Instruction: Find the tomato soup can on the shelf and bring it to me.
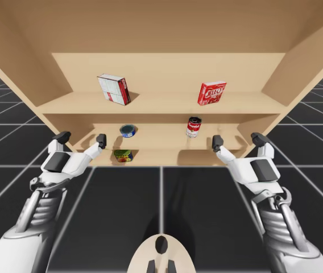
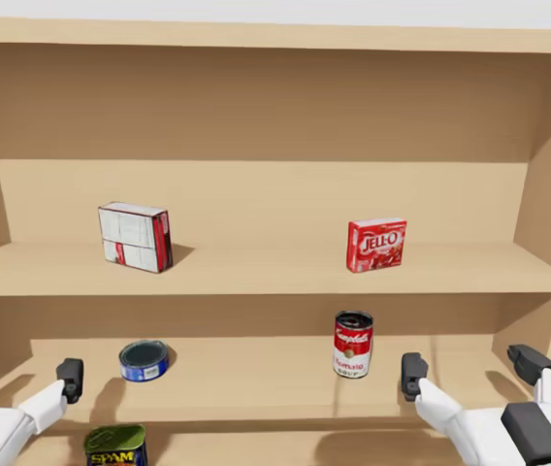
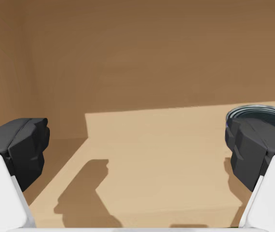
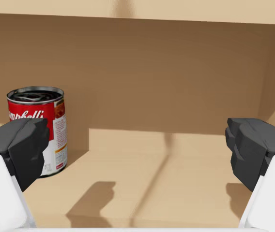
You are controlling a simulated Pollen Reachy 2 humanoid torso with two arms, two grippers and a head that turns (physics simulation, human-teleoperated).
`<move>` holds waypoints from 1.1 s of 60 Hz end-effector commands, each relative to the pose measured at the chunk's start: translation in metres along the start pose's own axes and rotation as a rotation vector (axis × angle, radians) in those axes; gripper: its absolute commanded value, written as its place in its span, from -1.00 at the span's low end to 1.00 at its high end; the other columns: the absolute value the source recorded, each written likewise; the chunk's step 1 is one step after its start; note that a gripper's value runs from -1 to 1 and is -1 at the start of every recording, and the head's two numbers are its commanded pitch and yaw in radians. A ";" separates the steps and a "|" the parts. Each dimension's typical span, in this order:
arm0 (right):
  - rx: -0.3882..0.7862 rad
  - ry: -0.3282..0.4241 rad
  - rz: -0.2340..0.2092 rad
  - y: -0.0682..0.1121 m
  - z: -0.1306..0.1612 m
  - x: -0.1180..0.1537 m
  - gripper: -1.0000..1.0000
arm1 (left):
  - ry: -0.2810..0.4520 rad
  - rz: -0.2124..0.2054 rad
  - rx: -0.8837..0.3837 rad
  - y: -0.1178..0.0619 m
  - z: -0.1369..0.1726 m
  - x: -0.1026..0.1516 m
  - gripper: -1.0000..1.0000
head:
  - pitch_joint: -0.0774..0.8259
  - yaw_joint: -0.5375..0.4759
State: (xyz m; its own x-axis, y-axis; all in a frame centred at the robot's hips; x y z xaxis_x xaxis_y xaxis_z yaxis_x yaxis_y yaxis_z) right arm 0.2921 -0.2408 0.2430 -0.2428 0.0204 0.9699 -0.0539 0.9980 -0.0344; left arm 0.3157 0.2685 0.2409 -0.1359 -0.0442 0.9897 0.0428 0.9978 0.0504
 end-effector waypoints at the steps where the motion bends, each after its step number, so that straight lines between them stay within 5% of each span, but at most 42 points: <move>1: -0.001 0.006 -0.006 0.002 0.000 -0.002 -1.00 | -0.005 -0.001 -0.003 0.000 0.001 0.001 -1.00 | -0.32 -0.09; 19: -0.002 -0.001 0.010 0.005 0.000 -0.001 -1.00 | -0.018 0.000 -0.017 -0.003 0.004 0.003 -1.00 | -0.03 -0.35; 30: 0.048 0.038 -0.039 0.017 0.006 0.010 -1.00 | -0.017 0.006 -0.017 -0.002 0.004 0.003 -1.00 | 0.00 -0.37; 38: 0.089 0.060 -0.020 0.032 0.008 0.026 -1.00 | -0.015 0.010 -0.016 -0.002 0.004 0.004 -1.00 | 0.01 -0.37; 44: 0.154 0.099 -0.085 0.044 -0.002 0.034 -1.00 | -0.014 0.012 -0.019 -0.002 0.004 0.003 -1.00 | 0.00 -0.37; 53: 0.197 0.163 -0.123 0.055 -0.028 0.022 -1.00 | -0.012 0.015 -0.019 -0.001 0.004 0.003 -1.00 | -0.02 -0.37; 66: 0.216 0.185 -0.116 0.072 -0.060 0.002 -1.00 | -0.014 0.013 -0.020 -0.001 0.003 0.003 -1.00 | -0.02 -0.36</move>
State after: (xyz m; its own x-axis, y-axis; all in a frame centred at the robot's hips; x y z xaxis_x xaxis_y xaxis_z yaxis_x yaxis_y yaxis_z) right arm 0.3257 -0.1845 0.2654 -0.0795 -0.0237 0.9966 -0.2556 0.9668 0.0026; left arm 0.3117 0.2674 0.2433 -0.1481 -0.0301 0.9885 0.0636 0.9972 0.0399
